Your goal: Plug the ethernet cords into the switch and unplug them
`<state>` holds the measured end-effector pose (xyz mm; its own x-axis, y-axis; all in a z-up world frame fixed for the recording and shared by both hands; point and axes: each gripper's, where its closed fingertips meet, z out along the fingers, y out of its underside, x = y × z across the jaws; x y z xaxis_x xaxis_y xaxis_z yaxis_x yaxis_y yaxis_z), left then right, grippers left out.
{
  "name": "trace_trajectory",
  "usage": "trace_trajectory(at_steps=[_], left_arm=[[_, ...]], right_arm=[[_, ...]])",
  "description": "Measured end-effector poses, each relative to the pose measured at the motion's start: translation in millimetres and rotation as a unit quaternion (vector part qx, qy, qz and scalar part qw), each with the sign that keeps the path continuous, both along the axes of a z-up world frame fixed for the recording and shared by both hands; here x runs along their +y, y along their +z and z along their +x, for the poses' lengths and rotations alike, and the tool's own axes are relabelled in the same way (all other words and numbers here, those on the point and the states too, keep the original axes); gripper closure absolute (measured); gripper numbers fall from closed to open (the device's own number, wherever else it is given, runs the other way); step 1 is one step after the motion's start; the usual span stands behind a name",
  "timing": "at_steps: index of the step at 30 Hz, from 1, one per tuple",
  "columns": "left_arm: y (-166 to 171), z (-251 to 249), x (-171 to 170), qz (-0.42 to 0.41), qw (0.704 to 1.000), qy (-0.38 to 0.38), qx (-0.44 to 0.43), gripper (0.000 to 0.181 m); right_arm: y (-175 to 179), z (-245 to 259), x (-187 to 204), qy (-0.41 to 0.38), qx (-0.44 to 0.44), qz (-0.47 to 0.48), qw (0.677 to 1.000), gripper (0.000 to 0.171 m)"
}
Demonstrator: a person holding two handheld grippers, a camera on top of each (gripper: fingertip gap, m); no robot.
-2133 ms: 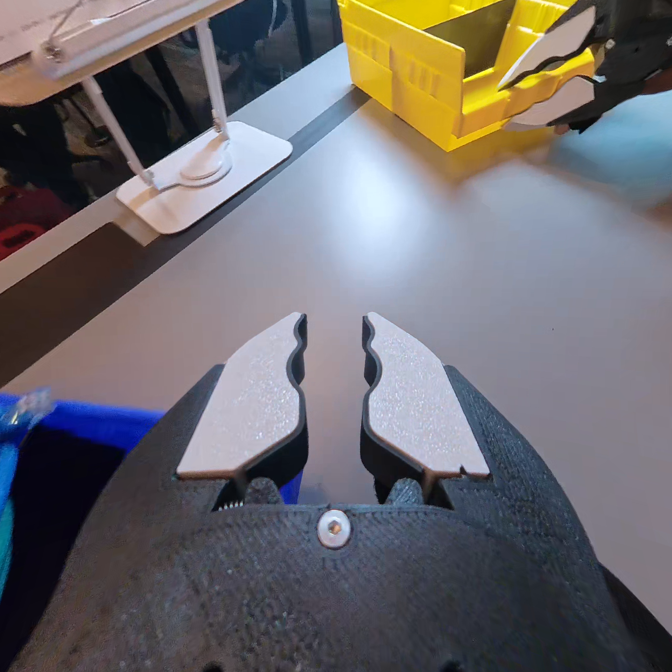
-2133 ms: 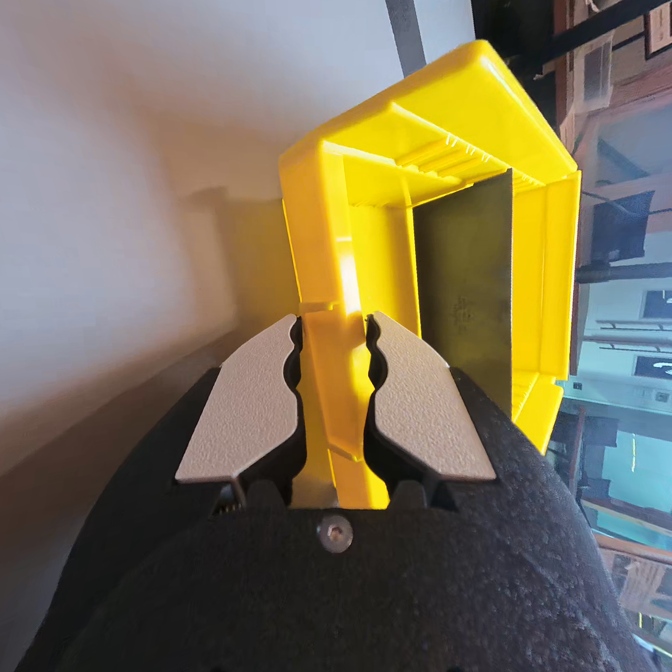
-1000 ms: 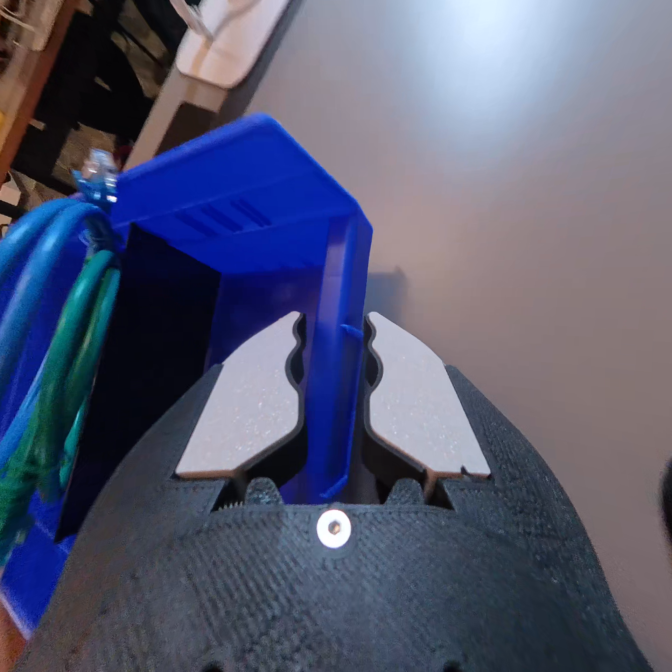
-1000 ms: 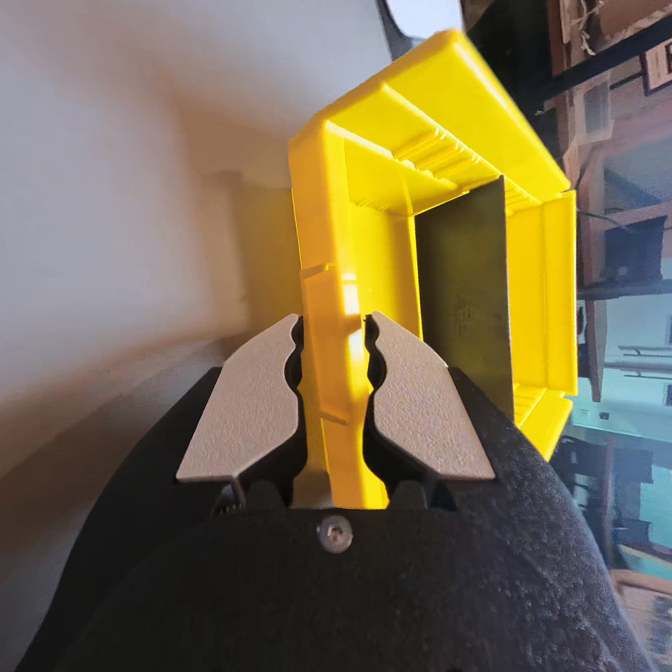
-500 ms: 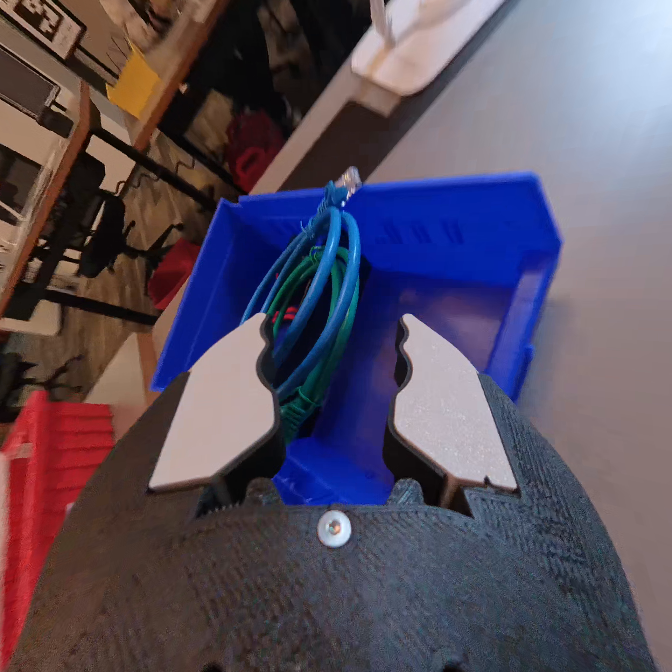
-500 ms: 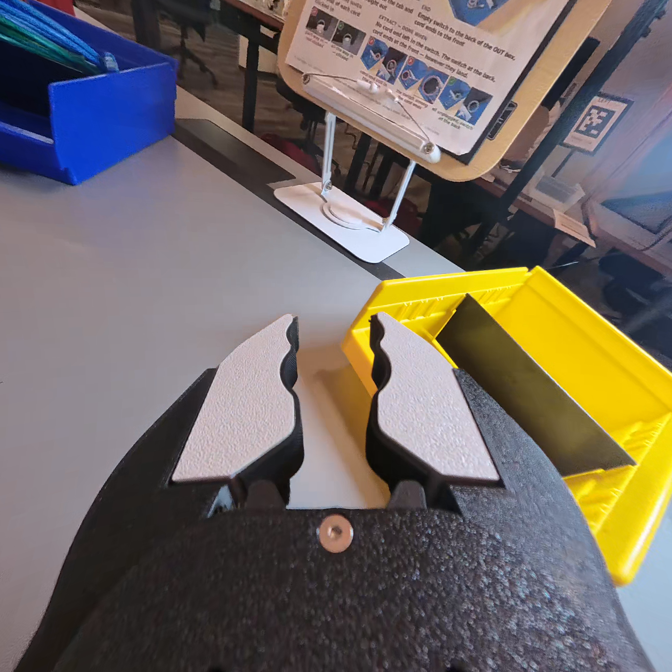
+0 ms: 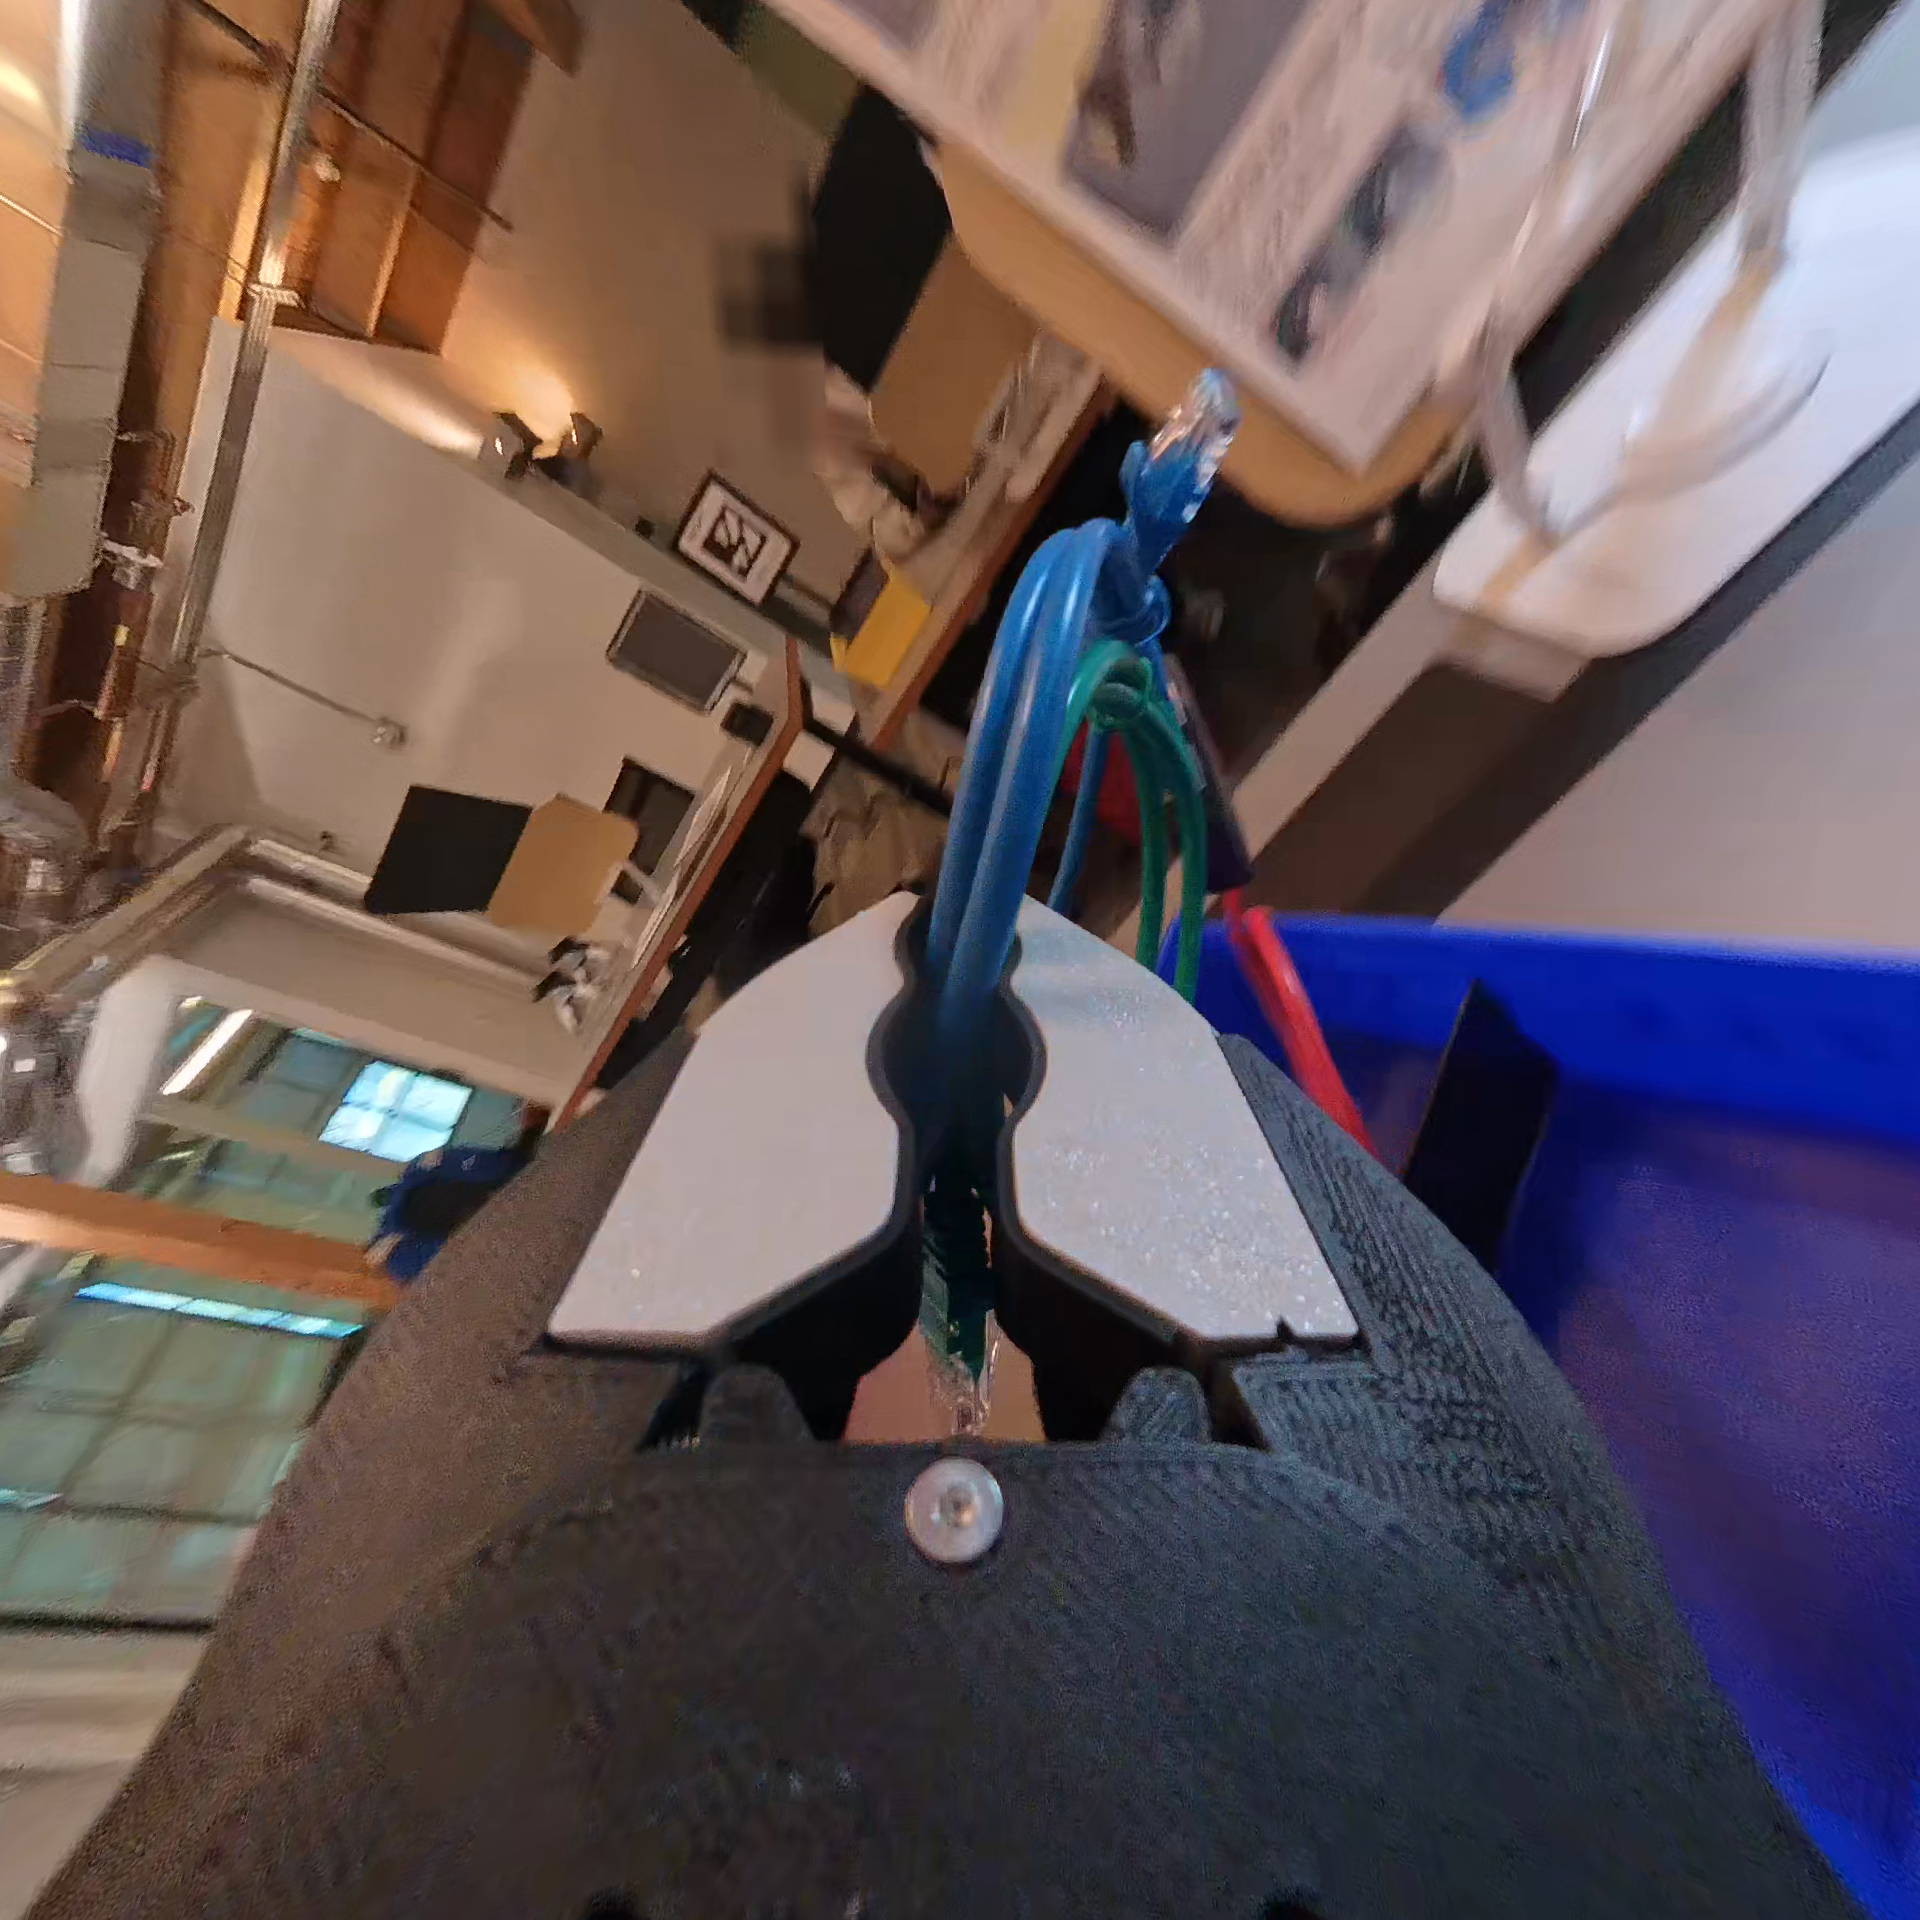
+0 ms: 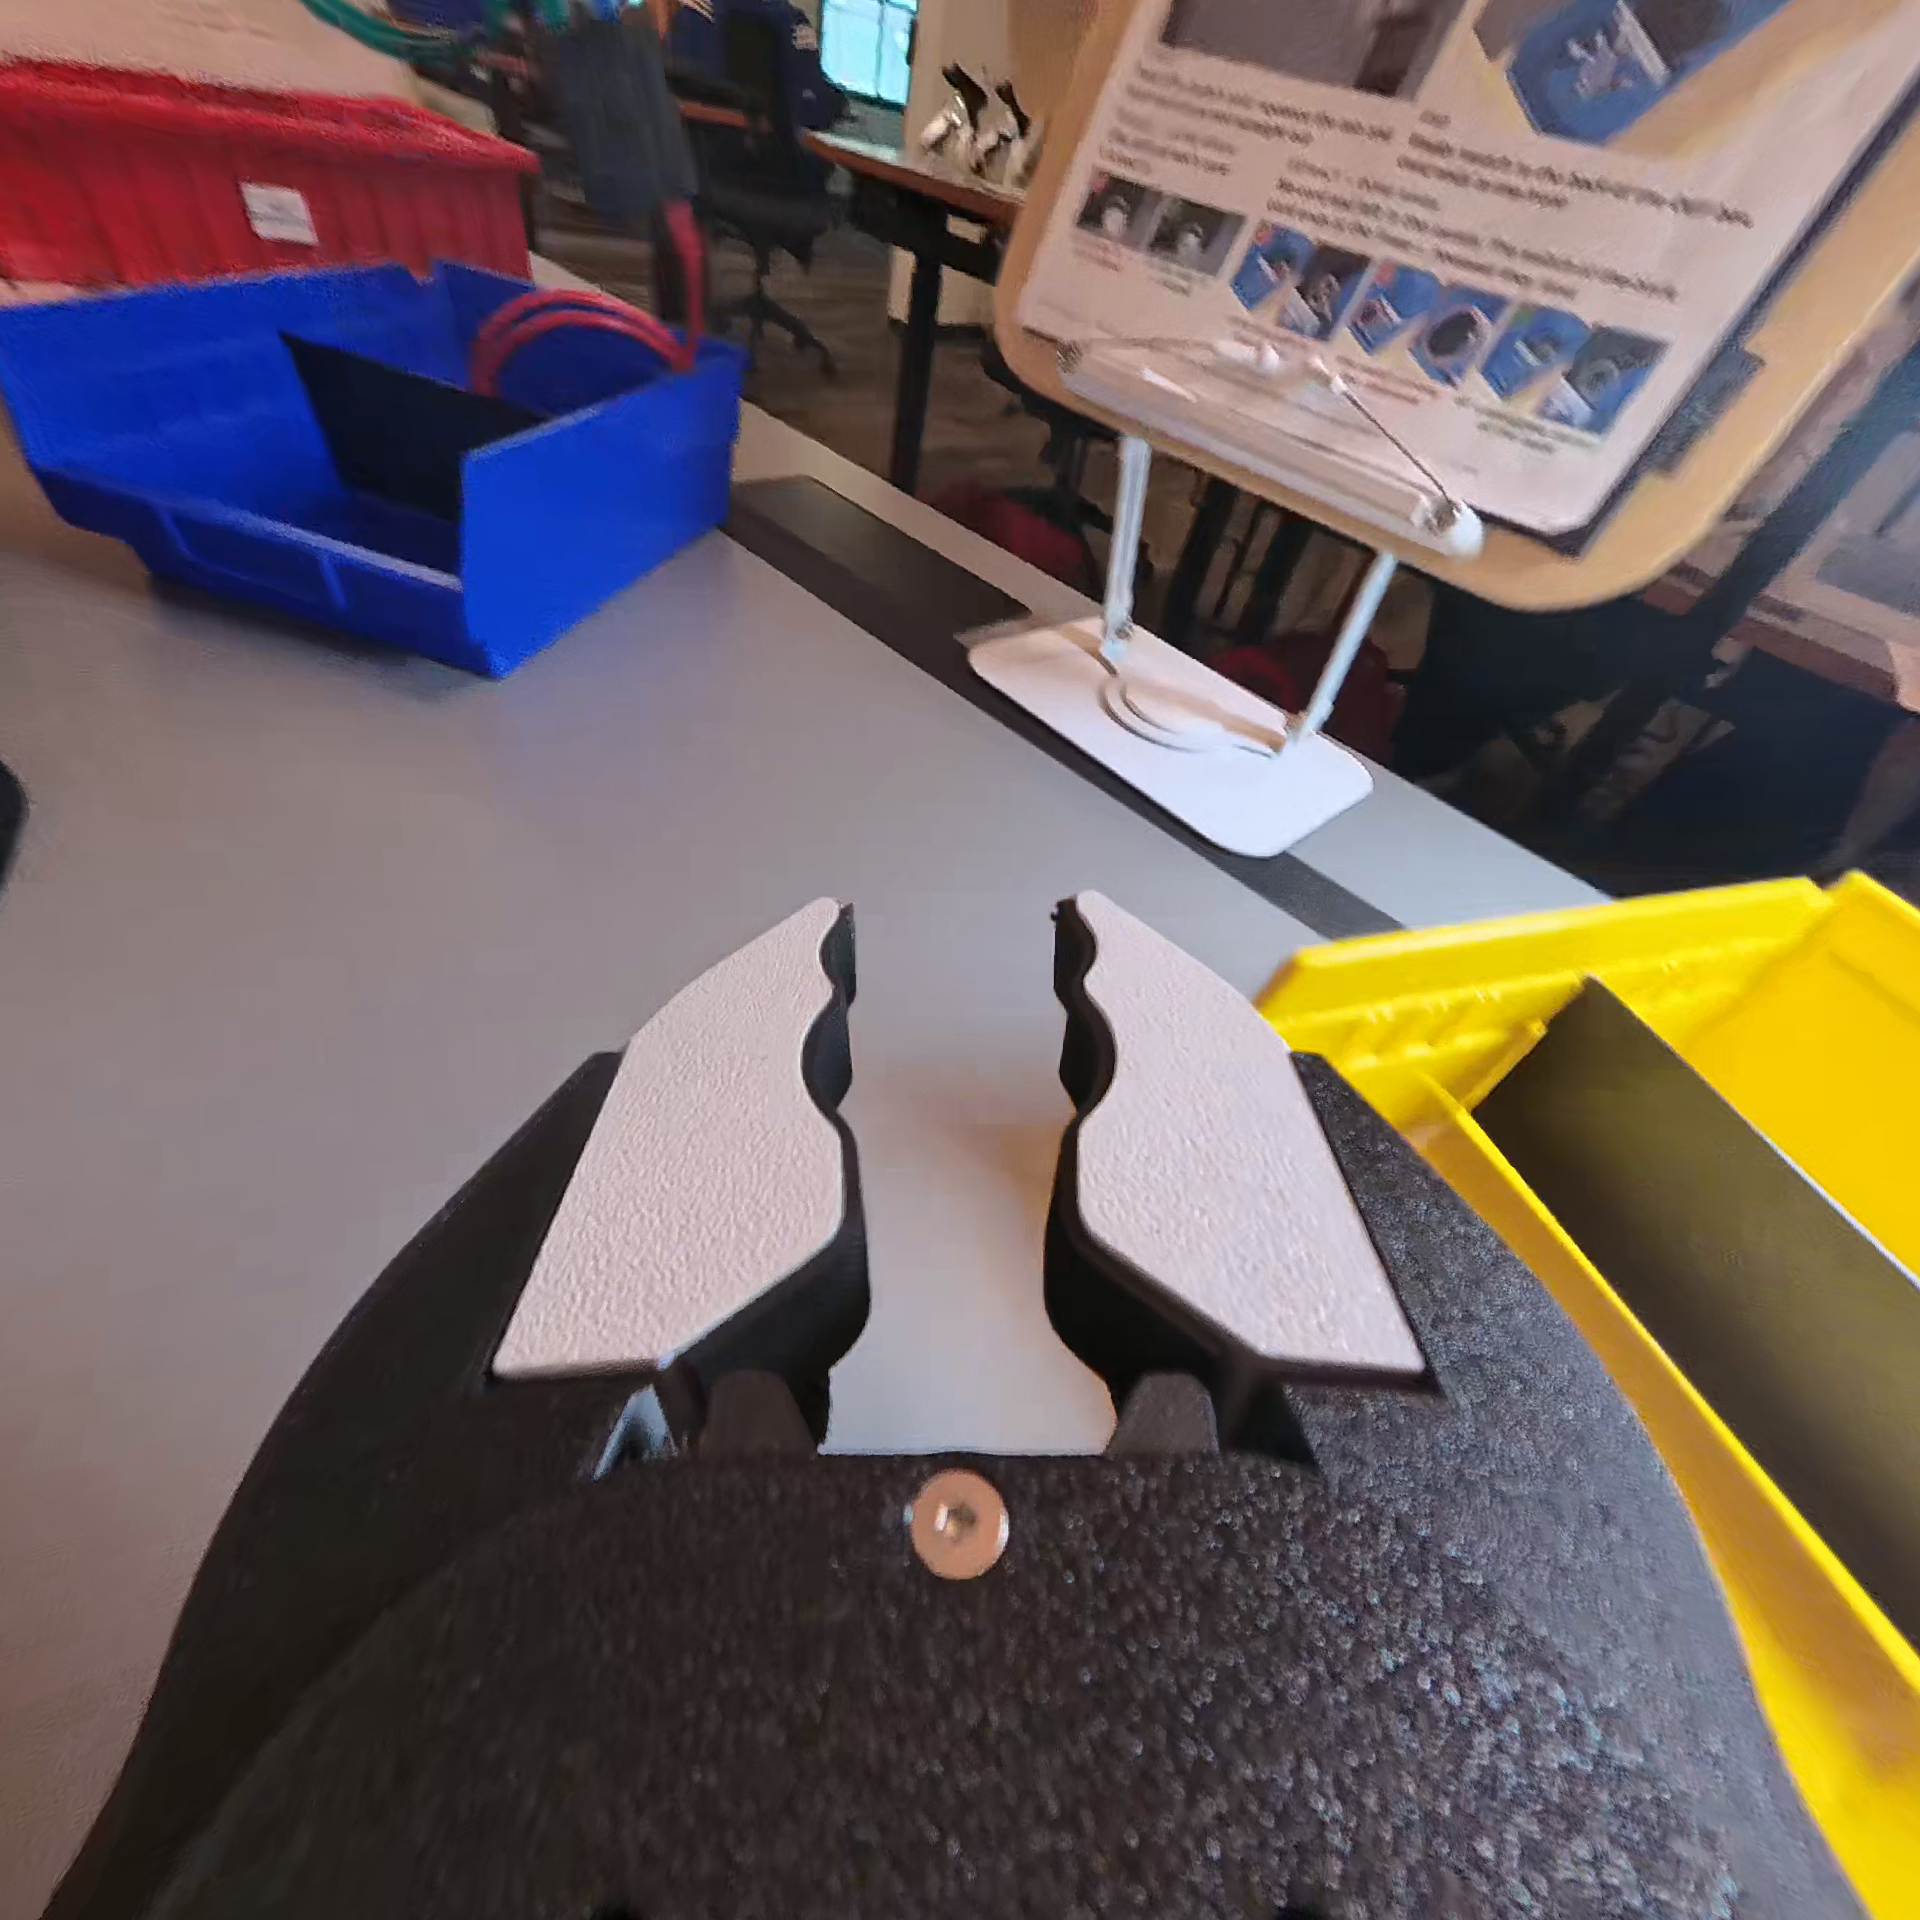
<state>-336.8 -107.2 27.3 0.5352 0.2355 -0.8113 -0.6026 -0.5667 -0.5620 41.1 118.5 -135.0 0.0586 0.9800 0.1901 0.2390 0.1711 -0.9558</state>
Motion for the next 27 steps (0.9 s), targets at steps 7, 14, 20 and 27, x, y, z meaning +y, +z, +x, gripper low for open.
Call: trace_trajectory(at_steps=[7, 14, 20, 27], left_arm=[[50.9, 124.1, 11.2, 0.136, 0.971, -0.172, -0.092, 0.172], [-17.6, 236.5, 32.9, 0.149, 0.891, -0.350, -0.246, 0.173], [-79.9, 258.2, 49.8, 0.149, 0.804, -0.434, -0.377, 0.173], [-119.4, 241.0, 62.4, 0.134, 0.795, -0.404, -0.433, 0.165]], right_arm=[[33.3, -43.3, -82.0, 0.123, 0.046, 0.028, 0.991, 0.124], [60.1, -42.0, -88.7, 0.139, 0.087, 0.077, 0.983, 0.101], [21.4, -20.9, -94.5, 0.259, 0.025, 0.017, 0.966, 0.146], [1.6, -13.0, -91.1, 0.287, -0.012, -0.035, 0.957, 0.153]])
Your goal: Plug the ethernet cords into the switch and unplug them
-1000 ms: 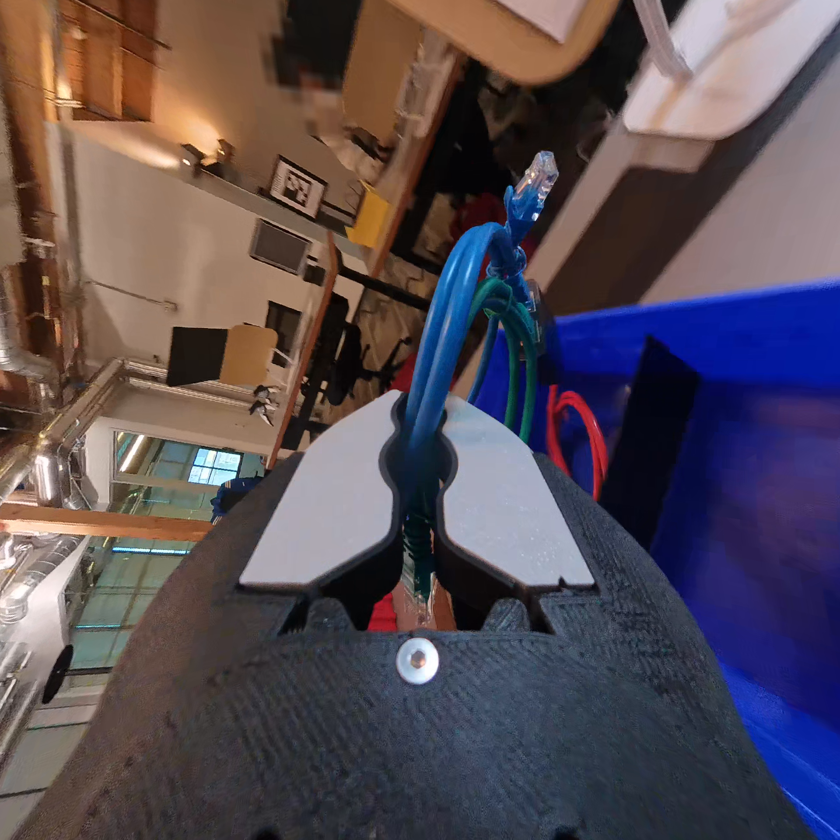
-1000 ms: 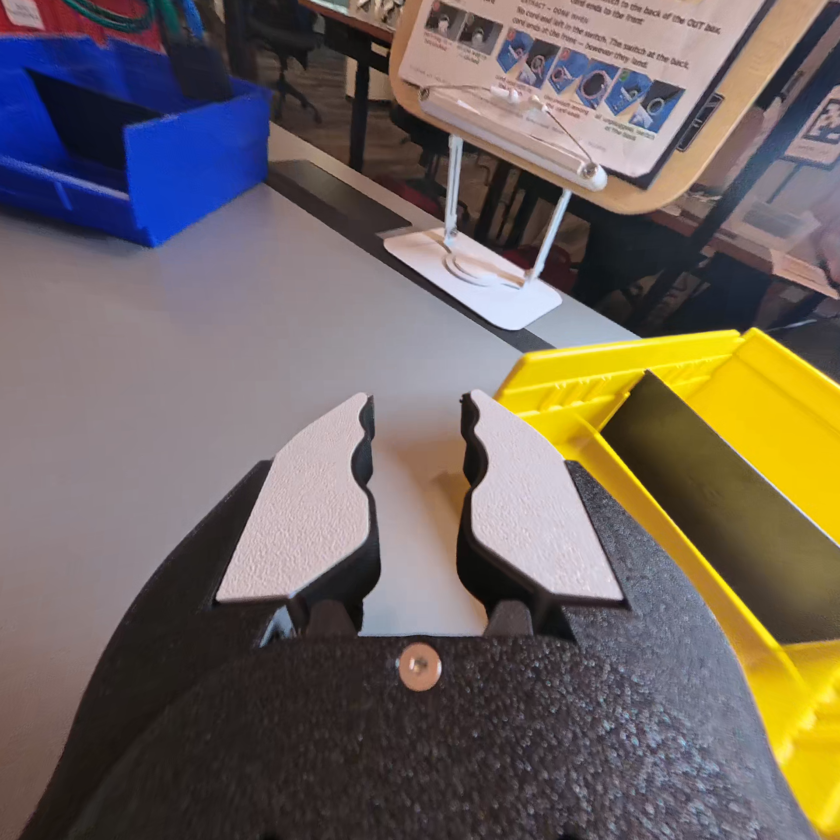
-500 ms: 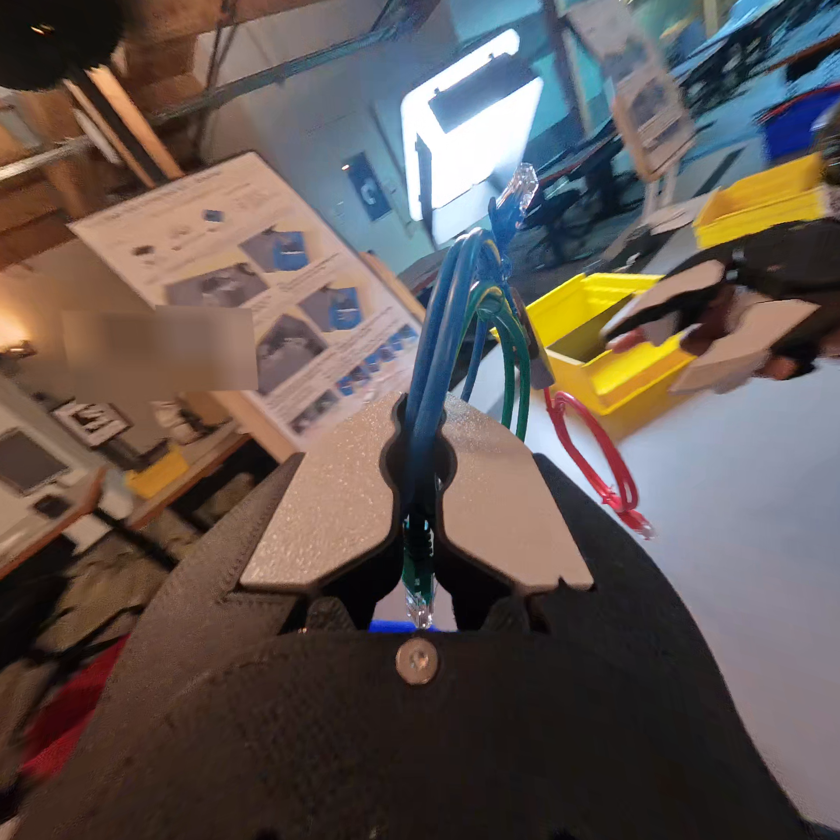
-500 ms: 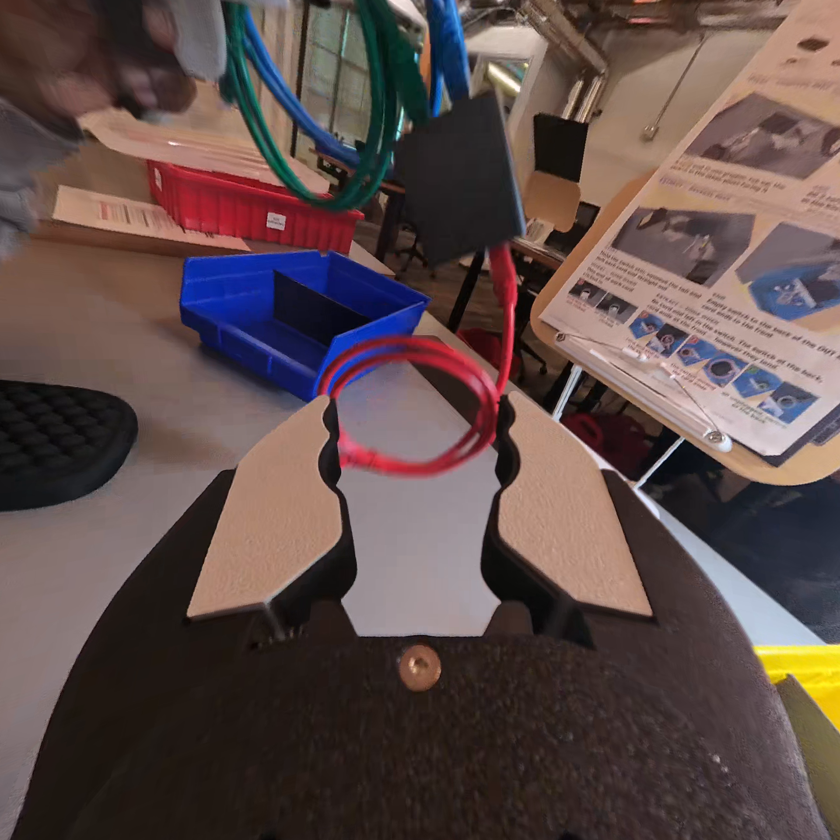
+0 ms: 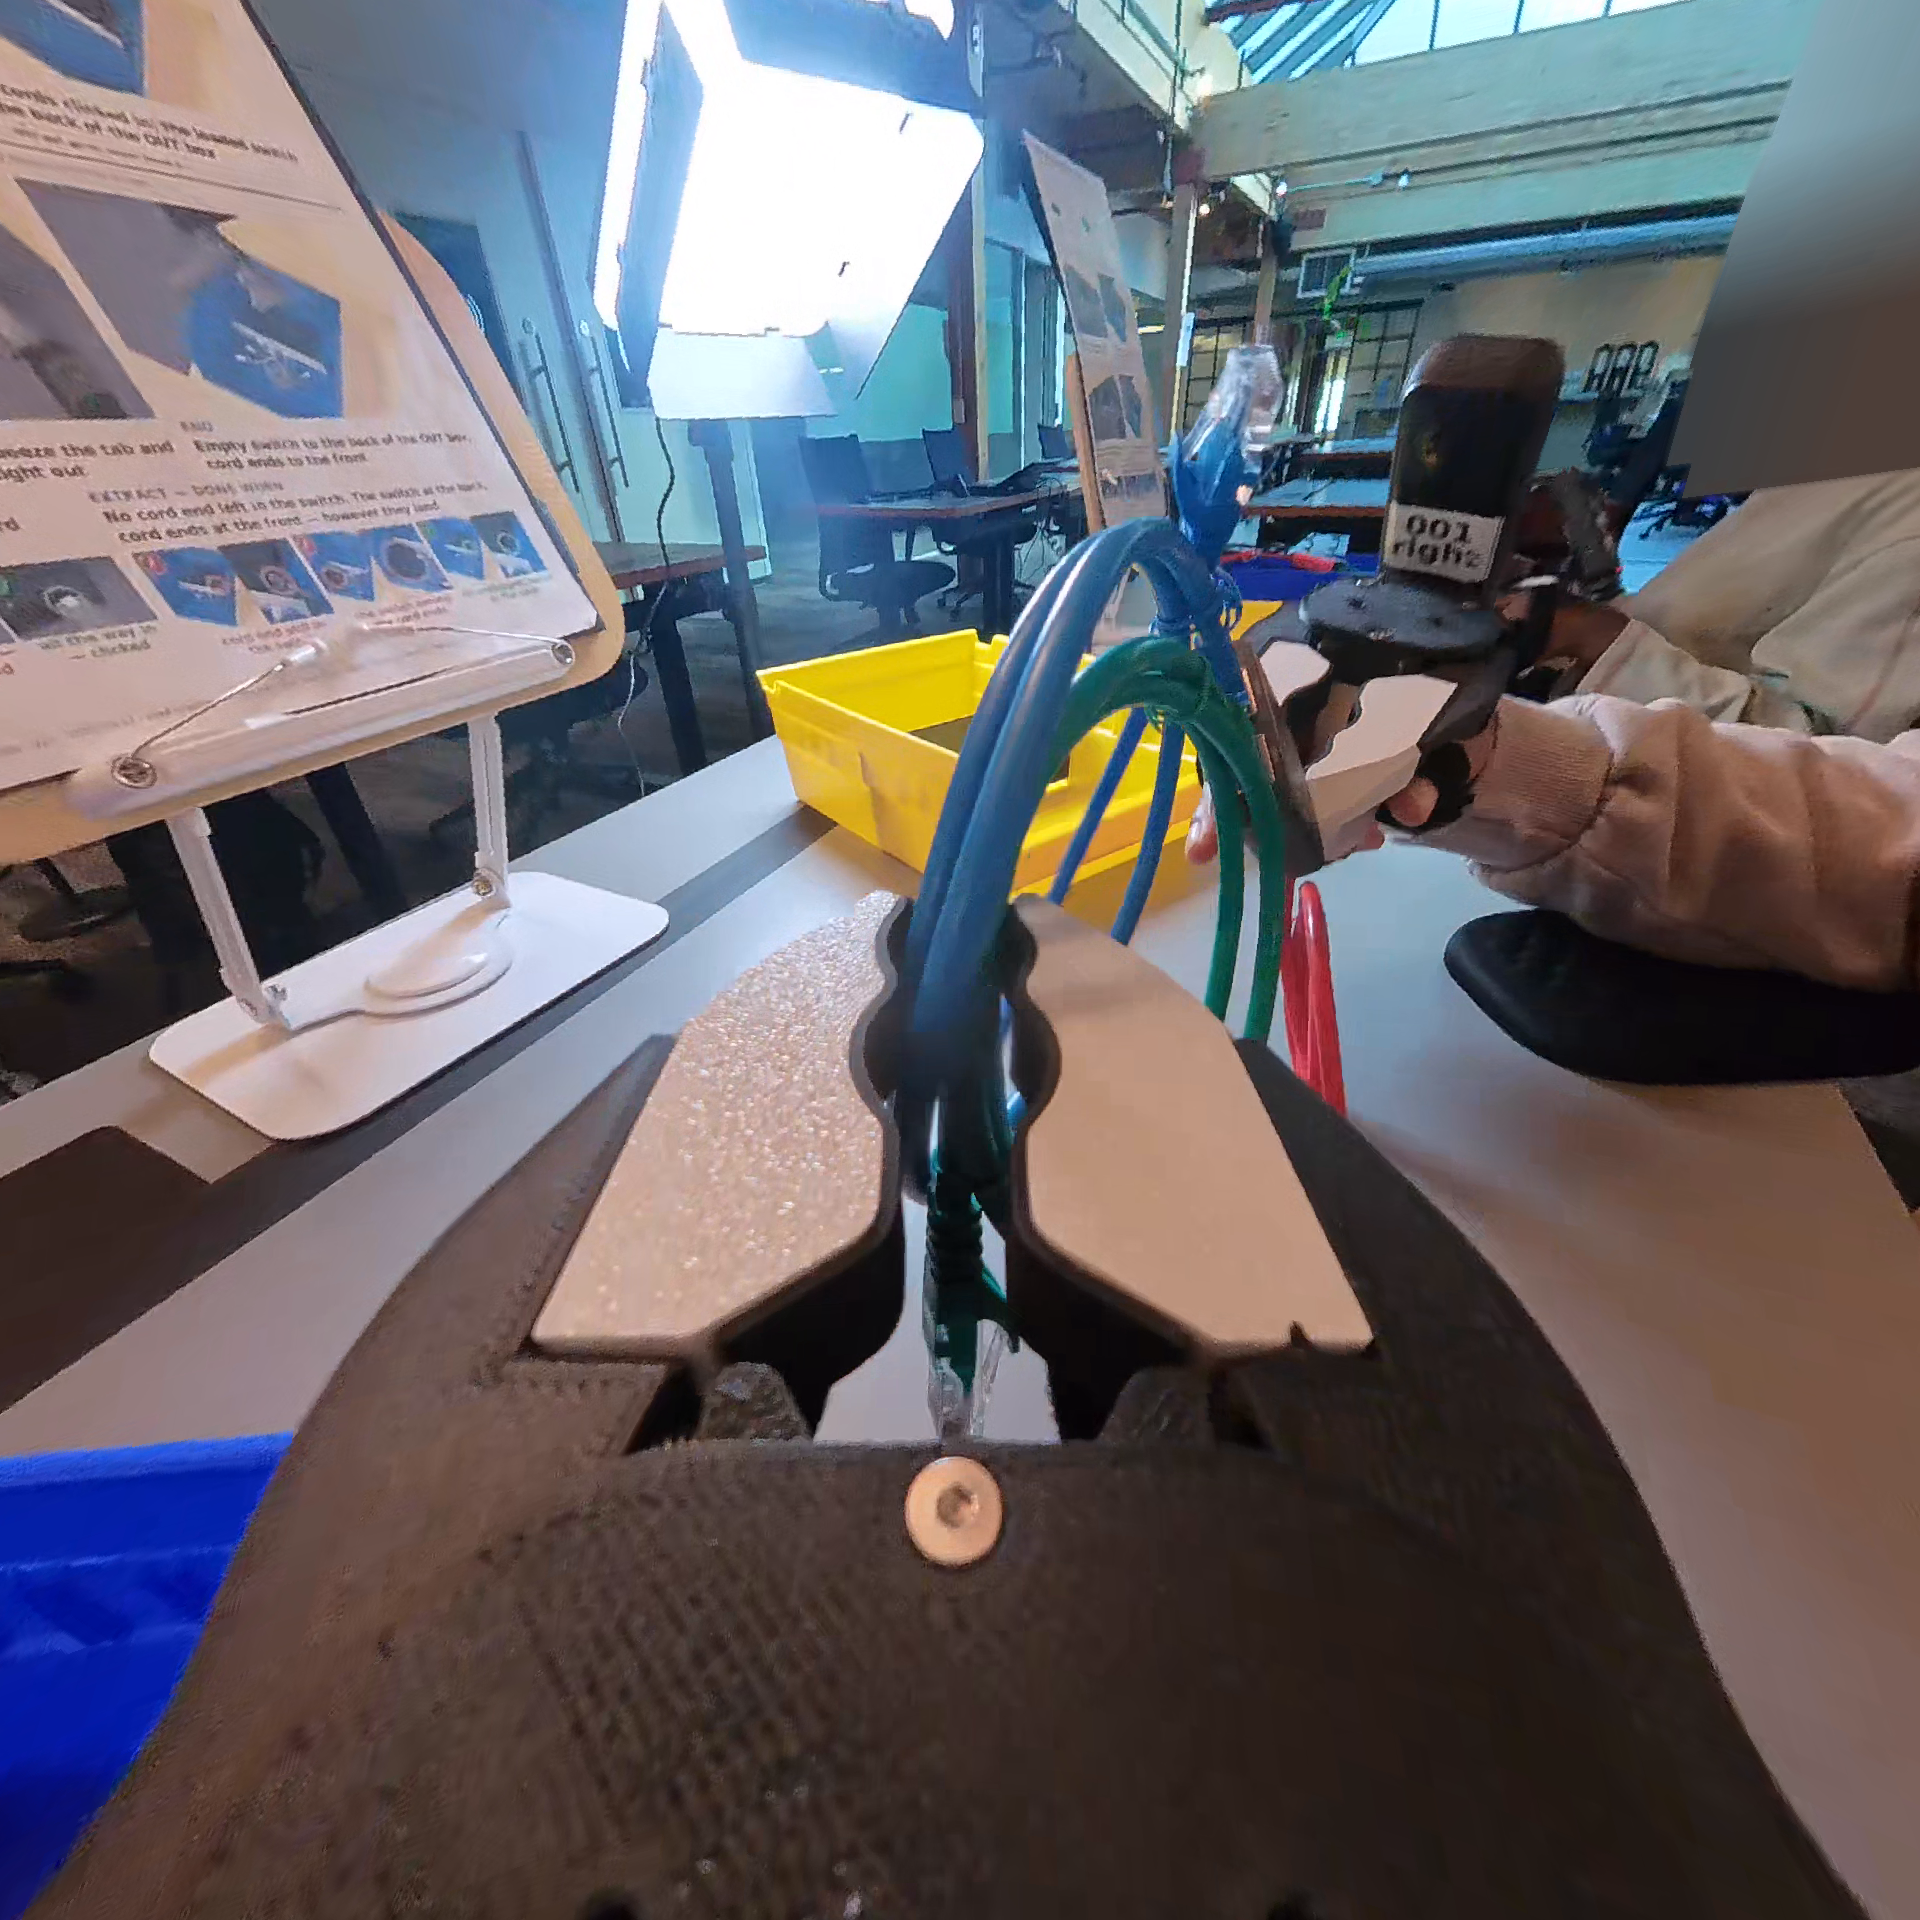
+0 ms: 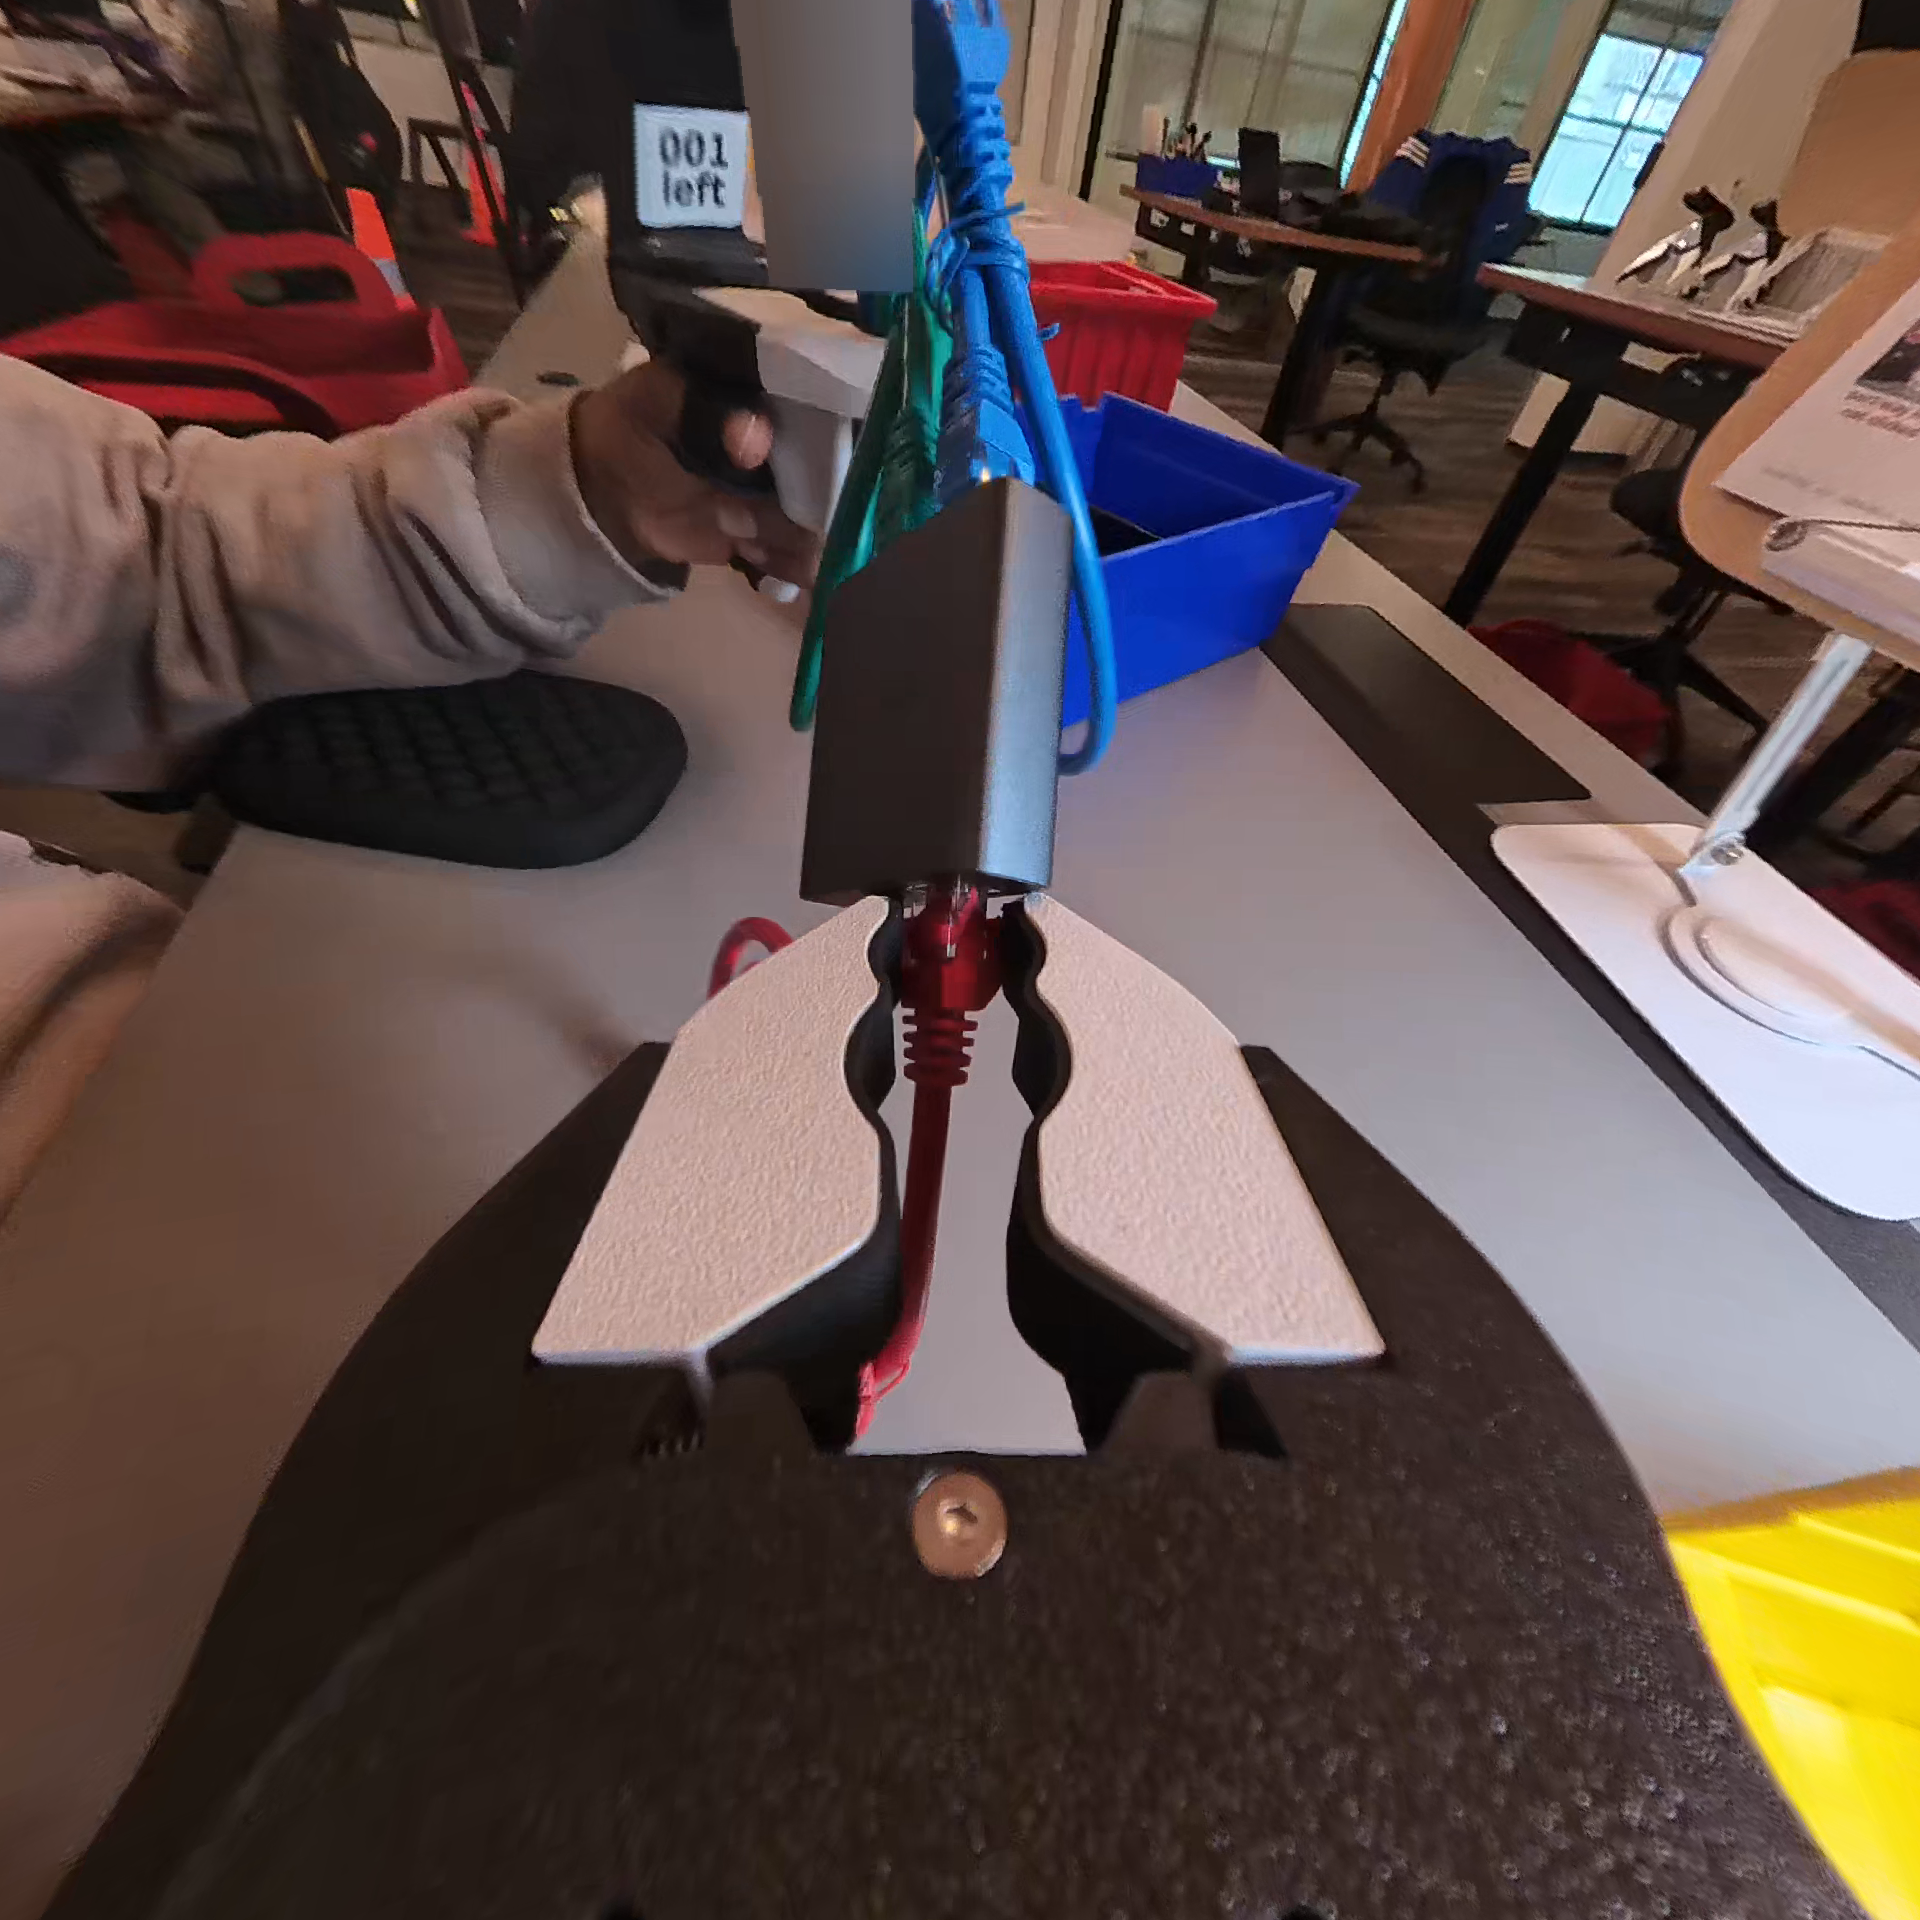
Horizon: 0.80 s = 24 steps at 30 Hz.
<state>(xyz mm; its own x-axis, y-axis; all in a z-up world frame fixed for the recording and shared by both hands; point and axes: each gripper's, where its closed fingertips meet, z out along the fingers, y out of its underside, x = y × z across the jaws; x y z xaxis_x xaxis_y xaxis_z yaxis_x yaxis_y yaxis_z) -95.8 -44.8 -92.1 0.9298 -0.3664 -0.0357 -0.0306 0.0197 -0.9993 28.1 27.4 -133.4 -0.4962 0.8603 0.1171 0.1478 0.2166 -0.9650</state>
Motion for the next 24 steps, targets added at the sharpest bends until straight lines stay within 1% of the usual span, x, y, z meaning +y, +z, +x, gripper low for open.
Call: trace_trajectory(at_steps=[2, 3, 5, 7, 9, 11, 13, 15, 17, 19, 21, 22, 24], left_arm=[[5.8, -8.8, -3.6, 0.005, 1.000, 0.014, 0.001, 0.144], [16.4, -13.8, -8.5, 0.020, 1.000, 0.022, -0.007, 0.142], [48.1, -23.7, -24.1, 0.066, 0.997, 0.050, -0.009, 0.139], [73.0, -22.9, -36.8, 0.096, 0.990, 0.085, 0.054, 0.140], [80.7, -4.6, -36.7, 0.089, 0.984, 0.089, 0.123, 0.140], [70.7, 22.3, -23.9, 0.056, 0.982, 0.062, 0.168, 0.139], [49.1, 42.2, -4.9, 0.018, 0.972, 0.046, 0.231, 0.138], [26.1, 51.5, 13.9, -0.014, 0.949, 0.046, 0.311, 0.138], [6.0, 61.7, 26.8, -0.048, 0.929, 0.029, 0.367, 0.139], [-17.2, 76.0, 33.9, -0.094, 0.919, -0.012, 0.382, 0.140], [-33.6, 89.2, 37.3, -0.116, 0.918, -0.049, 0.377, 0.148], [-40.3, 91.4, 38.3, -0.123, 0.914, -0.057, 0.381, 0.149], [-59.7, 88.7, 38.4, -0.150, 0.897, -0.062, 0.411, 0.147]], right_arm=[[-2.4, 0.1, 4.1, -0.019, -0.008, 0.030, 0.999, 0.153], [-2.9, -0.2, 7.0, -0.034, -0.009, 0.048, 0.998, 0.153], [-3.1, -1.9, 17.3, -0.079, -0.004, 0.112, 0.991, 0.153], [-2.5, -3.9, 25.3, -0.121, 0.007, 0.207, 0.971, 0.153], [-1.2, -8.4, 26.5, -0.152, 0.026, 0.298, 0.942, 0.153], [-0.1, -14.1, 20.9, -0.168, 0.041, 0.353, 0.920, 0.153], [2.1, -17.9, 15.9, -0.178, 0.062, 0.401, 0.897, 0.153], [1.0, -20.0, 12.0, -0.182, 0.080, 0.450, 0.871, 0.153], [-4.8, -21.3, 8.2, -0.180, 0.090, 0.484, 0.851, 0.153], [-8.9, -22.6, 5.2, -0.180, 0.100, 0.509, 0.836, 0.153], [-13.1, -23.7, 2.8, -0.175, 0.106, 0.530, 0.823, 0.153], [-14.1, -24.3, 3.5, -0.178, 0.107, 0.537, 0.818, 0.153], [-13.0, -24.3, -2.3, -0.169, 0.116, 0.525, 0.826, 0.153]])
